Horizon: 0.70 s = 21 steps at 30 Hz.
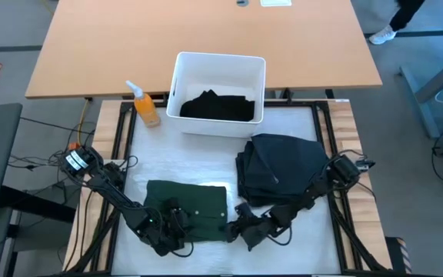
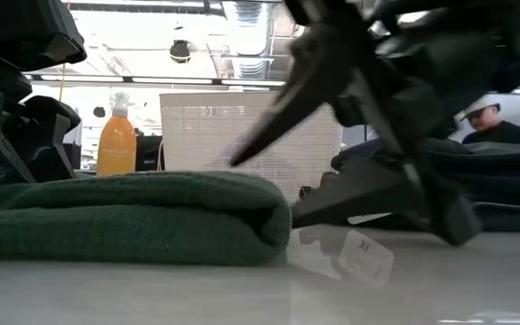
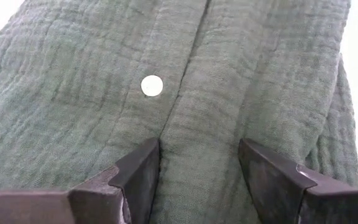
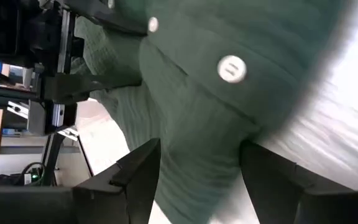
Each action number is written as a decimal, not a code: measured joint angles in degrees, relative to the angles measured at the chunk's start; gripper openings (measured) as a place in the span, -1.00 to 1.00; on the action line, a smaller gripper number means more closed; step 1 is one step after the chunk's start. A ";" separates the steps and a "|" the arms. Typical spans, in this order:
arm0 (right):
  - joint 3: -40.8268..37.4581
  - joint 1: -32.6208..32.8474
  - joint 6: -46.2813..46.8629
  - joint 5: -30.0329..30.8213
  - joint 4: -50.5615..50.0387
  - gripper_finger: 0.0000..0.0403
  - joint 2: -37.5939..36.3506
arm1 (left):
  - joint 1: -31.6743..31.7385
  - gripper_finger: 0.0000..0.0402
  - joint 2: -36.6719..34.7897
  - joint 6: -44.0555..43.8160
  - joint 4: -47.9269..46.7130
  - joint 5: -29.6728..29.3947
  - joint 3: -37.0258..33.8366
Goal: Fold laundry
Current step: Stack the folded green polo shirt on top of the folded black short
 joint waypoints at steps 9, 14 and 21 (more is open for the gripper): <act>2.17 -3.13 -7.49 -1.47 -4.83 0.02 -0.24 | 0.00 0.05 0.00 0.50 -0.02 0.00 0.00; 2.08 -3.43 -14.08 -6.13 -9.40 -0.64 -2.93 | 0.26 0.05 0.00 -0.25 1.72 -0.15 -0.05; 1.77 -3.33 -19.56 -8.40 -28.49 -0.82 -13.86 | 3.34 0.05 0.05 5.20 16.35 0.38 -0.07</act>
